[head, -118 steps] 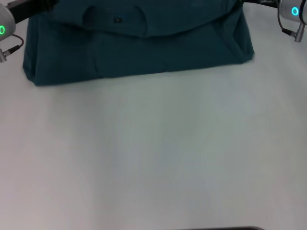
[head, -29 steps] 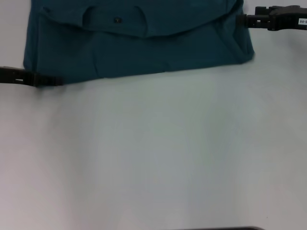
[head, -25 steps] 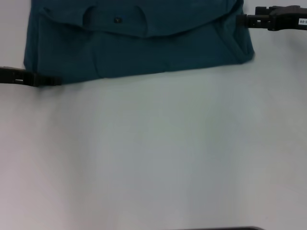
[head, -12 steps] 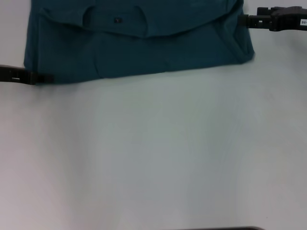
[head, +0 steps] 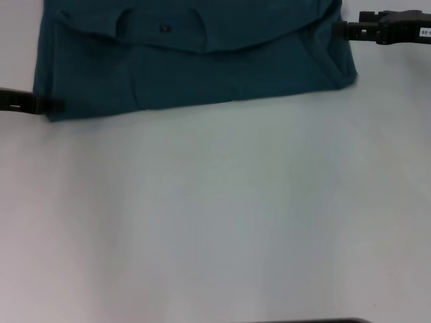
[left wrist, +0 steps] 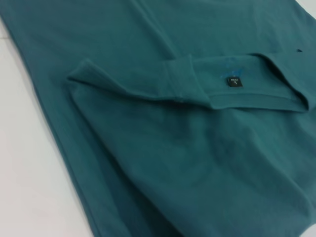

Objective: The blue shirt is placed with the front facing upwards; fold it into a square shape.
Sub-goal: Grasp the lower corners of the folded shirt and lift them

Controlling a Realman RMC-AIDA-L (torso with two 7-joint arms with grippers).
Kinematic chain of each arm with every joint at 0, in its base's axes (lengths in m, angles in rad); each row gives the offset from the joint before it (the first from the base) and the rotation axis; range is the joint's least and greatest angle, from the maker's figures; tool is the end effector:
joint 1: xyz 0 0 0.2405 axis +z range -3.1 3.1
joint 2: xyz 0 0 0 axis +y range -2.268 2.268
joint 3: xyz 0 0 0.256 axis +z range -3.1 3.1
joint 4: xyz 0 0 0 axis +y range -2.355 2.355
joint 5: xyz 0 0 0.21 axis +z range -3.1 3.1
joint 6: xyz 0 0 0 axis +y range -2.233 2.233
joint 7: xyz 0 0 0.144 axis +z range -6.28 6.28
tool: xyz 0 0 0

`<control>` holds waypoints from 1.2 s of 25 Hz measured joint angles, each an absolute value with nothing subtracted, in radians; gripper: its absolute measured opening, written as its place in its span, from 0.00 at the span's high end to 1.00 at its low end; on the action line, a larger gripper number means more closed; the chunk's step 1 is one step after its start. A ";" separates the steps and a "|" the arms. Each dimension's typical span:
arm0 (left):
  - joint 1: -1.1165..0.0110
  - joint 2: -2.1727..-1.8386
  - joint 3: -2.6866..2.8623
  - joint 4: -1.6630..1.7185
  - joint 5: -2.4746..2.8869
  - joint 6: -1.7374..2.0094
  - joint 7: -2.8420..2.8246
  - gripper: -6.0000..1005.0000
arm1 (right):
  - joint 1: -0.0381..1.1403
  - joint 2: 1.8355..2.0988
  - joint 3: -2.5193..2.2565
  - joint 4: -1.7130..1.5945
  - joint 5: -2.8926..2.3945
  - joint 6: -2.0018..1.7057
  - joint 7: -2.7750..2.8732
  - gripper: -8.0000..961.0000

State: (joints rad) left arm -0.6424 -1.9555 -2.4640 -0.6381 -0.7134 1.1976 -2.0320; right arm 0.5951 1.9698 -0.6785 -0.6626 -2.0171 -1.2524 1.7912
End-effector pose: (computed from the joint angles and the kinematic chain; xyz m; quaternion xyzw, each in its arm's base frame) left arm -0.3232 0.3859 0.0458 -0.8459 -0.4701 -0.0332 0.2498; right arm 0.2866 0.3936 0.0566 -0.8614 0.3867 0.2046 0.2581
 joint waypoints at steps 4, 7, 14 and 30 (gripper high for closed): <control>-0.643 -1.953 -2.464 -0.638 -0.712 1.204 -2.040 0.85 | 0.595 1.970 -0.678 -0.661 -2.016 -1.251 1.793 0.06; -0.645 -1.952 -2.460 -0.638 -0.709 1.201 -2.047 0.92 | 0.594 1.971 -0.678 -0.661 -2.017 -1.250 1.793 0.06; -0.644 -1.952 -2.463 -0.638 -0.709 1.195 -2.049 0.99 | 0.593 1.974 -0.677 -0.660 -2.017 -1.242 1.793 0.06; -0.649 -1.964 -2.464 -0.634 -0.716 1.201 -2.054 0.99 | 0.617 1.933 -0.687 -0.663 -2.109 -1.249 2.074 0.06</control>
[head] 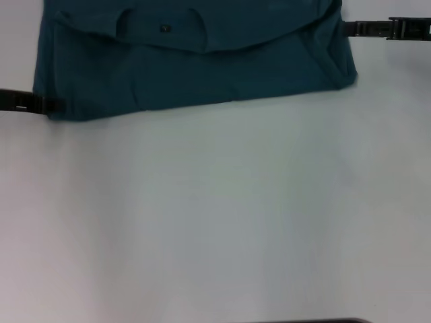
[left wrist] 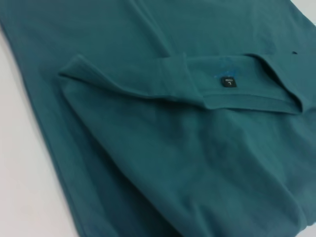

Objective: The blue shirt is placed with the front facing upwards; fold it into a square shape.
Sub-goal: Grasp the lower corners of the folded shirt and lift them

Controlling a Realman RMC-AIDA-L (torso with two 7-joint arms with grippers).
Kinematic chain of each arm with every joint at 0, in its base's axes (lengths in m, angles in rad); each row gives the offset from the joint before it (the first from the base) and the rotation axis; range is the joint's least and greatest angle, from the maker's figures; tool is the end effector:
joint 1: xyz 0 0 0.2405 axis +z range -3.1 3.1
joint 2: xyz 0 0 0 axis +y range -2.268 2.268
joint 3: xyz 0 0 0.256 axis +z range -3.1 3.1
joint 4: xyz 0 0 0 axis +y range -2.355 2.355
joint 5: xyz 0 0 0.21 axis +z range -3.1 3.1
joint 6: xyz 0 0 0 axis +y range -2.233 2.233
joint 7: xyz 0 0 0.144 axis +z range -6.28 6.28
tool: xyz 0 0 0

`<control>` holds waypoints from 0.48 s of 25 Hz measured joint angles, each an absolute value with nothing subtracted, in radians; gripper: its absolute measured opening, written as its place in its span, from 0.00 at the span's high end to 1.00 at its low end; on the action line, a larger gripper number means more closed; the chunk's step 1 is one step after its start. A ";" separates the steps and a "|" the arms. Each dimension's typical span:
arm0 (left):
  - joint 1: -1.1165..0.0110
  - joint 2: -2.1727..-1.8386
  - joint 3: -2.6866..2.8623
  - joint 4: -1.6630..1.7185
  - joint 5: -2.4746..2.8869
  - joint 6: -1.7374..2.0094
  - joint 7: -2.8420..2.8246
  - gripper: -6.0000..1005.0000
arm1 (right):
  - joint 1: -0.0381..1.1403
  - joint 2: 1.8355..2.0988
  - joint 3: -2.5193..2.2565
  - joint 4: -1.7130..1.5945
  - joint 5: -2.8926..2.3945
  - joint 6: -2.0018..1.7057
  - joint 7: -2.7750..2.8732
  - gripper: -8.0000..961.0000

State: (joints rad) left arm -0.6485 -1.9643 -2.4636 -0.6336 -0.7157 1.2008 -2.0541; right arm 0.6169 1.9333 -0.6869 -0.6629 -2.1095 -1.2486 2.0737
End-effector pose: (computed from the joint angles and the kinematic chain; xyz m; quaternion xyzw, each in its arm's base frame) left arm -0.3194 0.3860 0.0402 -0.8426 -0.4794 -0.0393 0.2421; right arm 0.2932 0.3985 0.0673 -0.8165 0.4902 0.1865 0.2414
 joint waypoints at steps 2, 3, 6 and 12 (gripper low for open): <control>-0.652 -1.966 -2.462 -0.633 -0.715 1.201 -2.058 0.99 | 0.630 1.922 -0.687 -0.660 -2.149 -1.255 2.129 0.06; -0.654 -1.967 -2.460 -0.634 -0.714 1.201 -2.061 0.99 | 0.636 1.917 -0.687 -0.659 -2.166 -1.260 2.150 0.06; -0.659 -1.968 -2.455 -0.636 -0.710 1.196 -2.079 0.99 | 0.657 1.908 -0.687 -0.659 -2.207 -1.284 2.191 0.06; -0.668 -1.966 -2.436 -0.639 -0.705 1.205 -2.111 0.99 | 0.696 1.909 -0.691 -0.657 -2.321 -1.300 2.248 0.06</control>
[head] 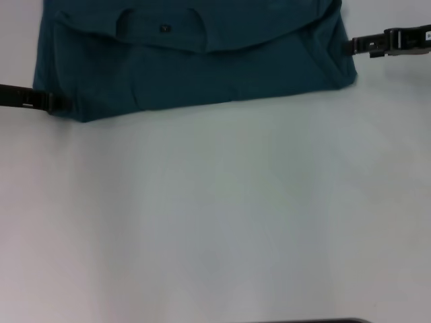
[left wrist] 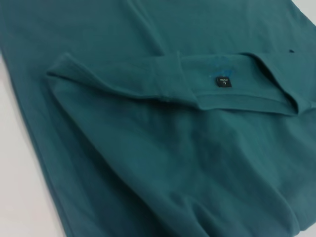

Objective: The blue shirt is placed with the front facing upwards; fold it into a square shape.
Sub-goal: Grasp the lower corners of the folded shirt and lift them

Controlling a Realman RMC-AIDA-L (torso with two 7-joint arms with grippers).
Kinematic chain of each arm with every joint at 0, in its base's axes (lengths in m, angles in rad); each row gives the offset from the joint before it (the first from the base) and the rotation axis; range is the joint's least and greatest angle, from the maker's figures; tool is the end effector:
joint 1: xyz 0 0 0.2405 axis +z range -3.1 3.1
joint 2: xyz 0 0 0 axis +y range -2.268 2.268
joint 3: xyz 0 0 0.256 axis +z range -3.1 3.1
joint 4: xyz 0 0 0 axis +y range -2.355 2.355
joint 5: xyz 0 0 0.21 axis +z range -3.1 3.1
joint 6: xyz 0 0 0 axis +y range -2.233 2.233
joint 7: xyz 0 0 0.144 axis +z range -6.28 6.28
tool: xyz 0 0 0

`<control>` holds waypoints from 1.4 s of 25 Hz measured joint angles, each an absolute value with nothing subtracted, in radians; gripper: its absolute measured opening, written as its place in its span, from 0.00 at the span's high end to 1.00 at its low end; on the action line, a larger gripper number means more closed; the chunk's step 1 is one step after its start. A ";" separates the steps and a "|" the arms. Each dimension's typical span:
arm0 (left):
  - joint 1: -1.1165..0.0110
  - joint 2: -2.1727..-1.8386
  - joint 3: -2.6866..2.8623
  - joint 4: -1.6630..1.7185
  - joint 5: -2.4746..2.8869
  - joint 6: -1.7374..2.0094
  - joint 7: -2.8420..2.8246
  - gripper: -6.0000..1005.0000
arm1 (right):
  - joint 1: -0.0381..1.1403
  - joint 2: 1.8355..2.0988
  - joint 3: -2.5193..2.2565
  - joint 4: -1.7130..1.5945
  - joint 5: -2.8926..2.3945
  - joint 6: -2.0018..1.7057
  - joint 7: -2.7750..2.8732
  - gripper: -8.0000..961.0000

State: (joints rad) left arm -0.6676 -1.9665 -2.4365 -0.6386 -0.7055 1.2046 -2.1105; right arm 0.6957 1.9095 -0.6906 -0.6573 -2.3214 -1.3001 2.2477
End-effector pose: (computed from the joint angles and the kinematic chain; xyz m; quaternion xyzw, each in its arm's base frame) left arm -0.3111 0.3906 0.0370 -0.8402 -0.4876 -0.0339 0.2350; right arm 0.2867 0.4051 0.0658 -0.8144 0.5292 0.1042 0.2141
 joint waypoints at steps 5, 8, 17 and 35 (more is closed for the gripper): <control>-0.668 -1.966 -2.436 -0.639 -0.705 1.205 -2.116 0.99 | 0.707 1.916 -0.702 -0.653 -2.348 -1.288 2.251 0.06; -0.668 -1.967 -2.436 -0.639 -0.704 1.204 -2.116 0.99 | 0.710 1.922 -0.731 -0.647 -2.349 -1.259 2.243 0.06; -0.673 -1.974 -2.436 -0.637 -0.704 1.201 -2.117 0.99 | 0.720 1.945 -0.776 -0.631 -2.348 -1.173 2.171 0.06; -0.674 -1.979 -2.436 -0.632 -0.704 1.194 -2.117 0.99 | 0.737 1.973 -0.784 -0.535 -2.350 -1.058 2.081 0.07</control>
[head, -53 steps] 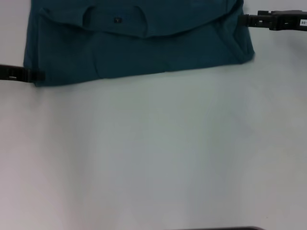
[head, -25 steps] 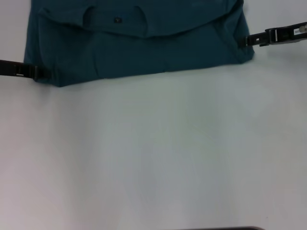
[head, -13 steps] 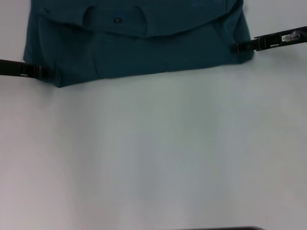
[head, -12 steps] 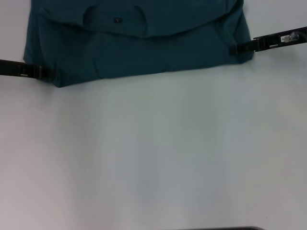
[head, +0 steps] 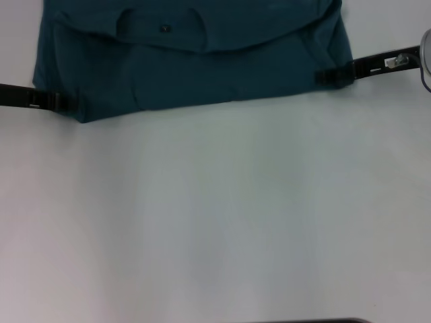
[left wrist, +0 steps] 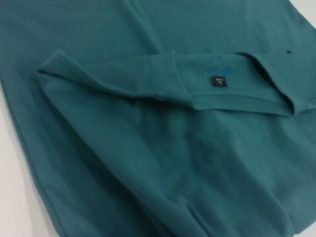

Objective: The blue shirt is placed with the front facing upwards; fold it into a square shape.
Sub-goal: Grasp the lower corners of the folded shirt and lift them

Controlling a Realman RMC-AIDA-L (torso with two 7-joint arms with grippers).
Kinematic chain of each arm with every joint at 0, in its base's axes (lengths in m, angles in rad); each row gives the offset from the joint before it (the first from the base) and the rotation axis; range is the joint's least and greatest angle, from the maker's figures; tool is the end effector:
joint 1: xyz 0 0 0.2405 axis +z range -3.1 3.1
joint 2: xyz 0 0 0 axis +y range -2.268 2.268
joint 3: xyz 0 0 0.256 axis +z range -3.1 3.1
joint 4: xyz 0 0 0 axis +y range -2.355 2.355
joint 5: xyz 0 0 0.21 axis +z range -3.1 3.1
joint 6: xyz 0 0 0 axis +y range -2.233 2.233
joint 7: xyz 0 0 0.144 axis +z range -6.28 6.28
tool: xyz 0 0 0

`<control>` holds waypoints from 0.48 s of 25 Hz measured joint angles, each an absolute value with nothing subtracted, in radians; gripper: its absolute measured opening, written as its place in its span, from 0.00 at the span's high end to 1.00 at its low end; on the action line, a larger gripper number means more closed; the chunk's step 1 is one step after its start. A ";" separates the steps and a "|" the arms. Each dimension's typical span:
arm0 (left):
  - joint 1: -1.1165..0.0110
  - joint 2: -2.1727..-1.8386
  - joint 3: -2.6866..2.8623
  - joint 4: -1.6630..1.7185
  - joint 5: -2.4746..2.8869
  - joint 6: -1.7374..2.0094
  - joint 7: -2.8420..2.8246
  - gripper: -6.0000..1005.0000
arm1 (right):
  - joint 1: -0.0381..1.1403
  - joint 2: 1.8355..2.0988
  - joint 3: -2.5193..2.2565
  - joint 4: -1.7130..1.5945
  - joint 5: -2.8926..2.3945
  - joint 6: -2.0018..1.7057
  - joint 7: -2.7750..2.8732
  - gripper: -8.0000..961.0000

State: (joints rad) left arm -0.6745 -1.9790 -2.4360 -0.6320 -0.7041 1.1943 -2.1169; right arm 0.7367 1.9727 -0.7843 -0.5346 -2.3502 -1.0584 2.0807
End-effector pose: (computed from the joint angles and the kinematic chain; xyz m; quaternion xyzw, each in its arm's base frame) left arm -0.3078 0.3912 0.0301 -0.8396 -0.4901 -0.0366 0.2315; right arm 0.2909 0.4132 0.0140 -0.8492 0.4628 0.0460 0.2500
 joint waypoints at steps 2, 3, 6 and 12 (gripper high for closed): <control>-0.675 -1.980 -2.436 -0.632 -0.704 1.194 -2.117 0.99 | 0.738 1.974 -0.785 -0.531 -2.350 -1.058 2.079 0.07; -0.675 -1.980 -2.436 -0.632 -0.704 1.193 -2.117 0.99 | 0.739 1.974 -0.785 -0.530 -2.350 -1.058 2.079 0.07; -0.675 -1.980 -2.436 -0.632 -0.704 1.193 -2.117 0.99 | 0.740 1.975 -0.785 -0.530 -2.350 -1.057 2.084 0.07; -0.675 -1.982 -2.436 -0.632 -0.704 1.193 -2.117 0.99 | 0.739 1.976 -0.785 -0.527 -2.350 -1.039 2.085 0.24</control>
State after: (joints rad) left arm -0.6750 -1.9824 -2.4360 -0.6319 -0.7041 1.1933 -2.1169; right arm 0.7387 1.9761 -0.7854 -0.5270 -2.3501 -1.0392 2.0851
